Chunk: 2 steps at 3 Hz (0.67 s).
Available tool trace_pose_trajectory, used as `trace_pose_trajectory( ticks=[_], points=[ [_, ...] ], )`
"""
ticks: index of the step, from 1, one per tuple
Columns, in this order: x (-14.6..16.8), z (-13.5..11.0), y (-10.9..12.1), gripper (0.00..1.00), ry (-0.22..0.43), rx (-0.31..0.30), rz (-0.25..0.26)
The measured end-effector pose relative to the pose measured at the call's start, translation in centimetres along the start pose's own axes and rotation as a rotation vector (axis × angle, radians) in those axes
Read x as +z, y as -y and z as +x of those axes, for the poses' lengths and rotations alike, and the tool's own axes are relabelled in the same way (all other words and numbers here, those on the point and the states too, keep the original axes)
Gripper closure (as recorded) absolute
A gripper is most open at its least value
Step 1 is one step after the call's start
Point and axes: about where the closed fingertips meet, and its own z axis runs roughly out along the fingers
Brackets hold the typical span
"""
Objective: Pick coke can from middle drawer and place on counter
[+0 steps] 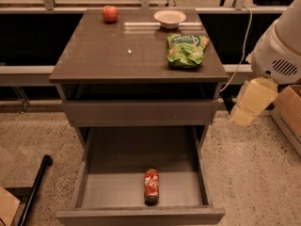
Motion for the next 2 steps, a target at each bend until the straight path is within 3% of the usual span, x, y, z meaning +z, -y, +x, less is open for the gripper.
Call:
trace_pose_trajectory(
  ticks=[1, 2],
  points=[
    [3.7, -0.1, 0.9, 0.0, -0.018, 0.137, -0.022],
    [7.5, 0.3, 2.0, 0.0, -0.055, 0.276, 0.026]
  ],
)
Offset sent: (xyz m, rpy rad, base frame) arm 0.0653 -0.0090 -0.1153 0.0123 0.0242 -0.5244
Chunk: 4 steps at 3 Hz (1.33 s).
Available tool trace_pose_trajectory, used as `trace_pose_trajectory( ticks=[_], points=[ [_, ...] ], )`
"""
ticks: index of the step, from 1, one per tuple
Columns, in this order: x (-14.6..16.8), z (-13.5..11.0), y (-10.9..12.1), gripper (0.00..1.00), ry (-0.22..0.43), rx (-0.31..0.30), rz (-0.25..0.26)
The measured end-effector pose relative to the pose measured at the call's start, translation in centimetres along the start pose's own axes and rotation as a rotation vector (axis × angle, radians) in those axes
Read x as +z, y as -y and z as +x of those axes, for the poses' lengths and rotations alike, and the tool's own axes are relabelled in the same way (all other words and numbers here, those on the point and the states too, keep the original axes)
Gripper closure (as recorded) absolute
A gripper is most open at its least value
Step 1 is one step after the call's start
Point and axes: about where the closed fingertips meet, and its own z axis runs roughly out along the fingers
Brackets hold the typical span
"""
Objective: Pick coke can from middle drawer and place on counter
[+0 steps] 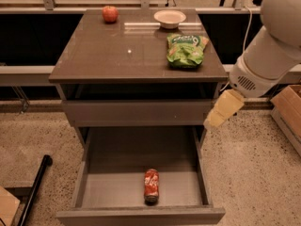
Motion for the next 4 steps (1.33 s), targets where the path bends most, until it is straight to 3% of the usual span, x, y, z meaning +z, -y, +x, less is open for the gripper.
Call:
trace_pose_trajectory(
  ticks=[1, 2, 3, 4],
  points=[
    [0.0, 0.0, 0.1, 0.0, 0.002, 0.076, 0.005],
    [0.0, 0.0, 0.1, 0.0, 0.002, 0.077, 0.005],
    [3.0, -0.3, -0.5, 0.0, -0.022, 0.154, -0.023],
    [12.8, -1.1, -1.9, 0.0, -0.117, 0.332, -0.09]
  ],
)
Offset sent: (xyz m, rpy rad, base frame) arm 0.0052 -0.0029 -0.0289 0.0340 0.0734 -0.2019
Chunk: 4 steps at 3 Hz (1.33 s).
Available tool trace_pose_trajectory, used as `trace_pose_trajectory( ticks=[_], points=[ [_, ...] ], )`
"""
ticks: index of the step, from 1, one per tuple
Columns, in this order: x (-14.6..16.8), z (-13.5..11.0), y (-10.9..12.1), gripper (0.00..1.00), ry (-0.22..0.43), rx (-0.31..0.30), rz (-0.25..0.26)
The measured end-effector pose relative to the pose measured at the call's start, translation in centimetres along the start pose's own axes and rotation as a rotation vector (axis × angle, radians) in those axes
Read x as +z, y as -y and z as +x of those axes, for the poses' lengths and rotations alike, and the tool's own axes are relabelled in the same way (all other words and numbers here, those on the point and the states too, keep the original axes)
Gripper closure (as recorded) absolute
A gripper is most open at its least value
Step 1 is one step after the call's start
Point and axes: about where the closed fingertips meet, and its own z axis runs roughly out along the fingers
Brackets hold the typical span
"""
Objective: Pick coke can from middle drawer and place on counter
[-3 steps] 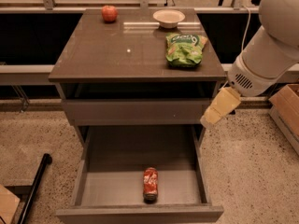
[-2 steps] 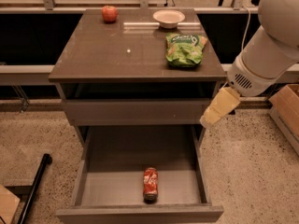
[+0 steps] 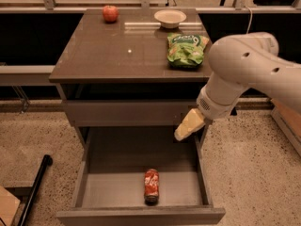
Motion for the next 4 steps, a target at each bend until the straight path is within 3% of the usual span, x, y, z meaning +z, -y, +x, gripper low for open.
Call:
trace_pose_trajectory(
  ticks=[1, 3, 4],
  points=[
    [6.8, -0.5, -1.3, 0.0, -0.074, 0.125, -0.022],
    [9.0, -0.3, -1.4, 0.0, -0.123, 0.251, -0.02],
    [14.4, -0.9, -2.5, 0.0, -0.18, 0.359, -0.051]
  ],
)
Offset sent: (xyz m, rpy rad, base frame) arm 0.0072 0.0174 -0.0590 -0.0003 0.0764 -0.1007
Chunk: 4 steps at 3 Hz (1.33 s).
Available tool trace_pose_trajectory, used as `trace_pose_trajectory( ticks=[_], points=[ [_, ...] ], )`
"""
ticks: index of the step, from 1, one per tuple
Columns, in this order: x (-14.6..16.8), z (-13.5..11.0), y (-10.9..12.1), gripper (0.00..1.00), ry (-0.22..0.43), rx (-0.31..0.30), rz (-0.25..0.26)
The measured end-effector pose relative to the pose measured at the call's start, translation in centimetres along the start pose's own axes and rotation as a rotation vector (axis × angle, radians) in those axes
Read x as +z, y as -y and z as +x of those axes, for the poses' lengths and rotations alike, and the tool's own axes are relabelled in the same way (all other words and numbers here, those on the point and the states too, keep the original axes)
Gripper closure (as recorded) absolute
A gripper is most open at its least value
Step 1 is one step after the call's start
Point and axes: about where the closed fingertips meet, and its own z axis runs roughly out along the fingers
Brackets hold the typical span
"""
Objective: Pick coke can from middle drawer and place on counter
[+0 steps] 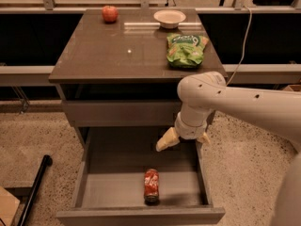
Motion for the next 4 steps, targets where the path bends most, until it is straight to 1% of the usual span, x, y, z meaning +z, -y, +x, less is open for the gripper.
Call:
trace_pose_trajectory(
  ticks=[1, 3, 4],
  points=[
    [5.6, -1.3, -0.9, 0.0, -0.038, 0.1, 0.002],
    [6.1, -1.0, -0.4, 0.0, -0.049, 0.161, -0.01],
    [8.4, -1.2, -4.7, 0.0, -0.069, 0.126, -0.179]
  ],
)
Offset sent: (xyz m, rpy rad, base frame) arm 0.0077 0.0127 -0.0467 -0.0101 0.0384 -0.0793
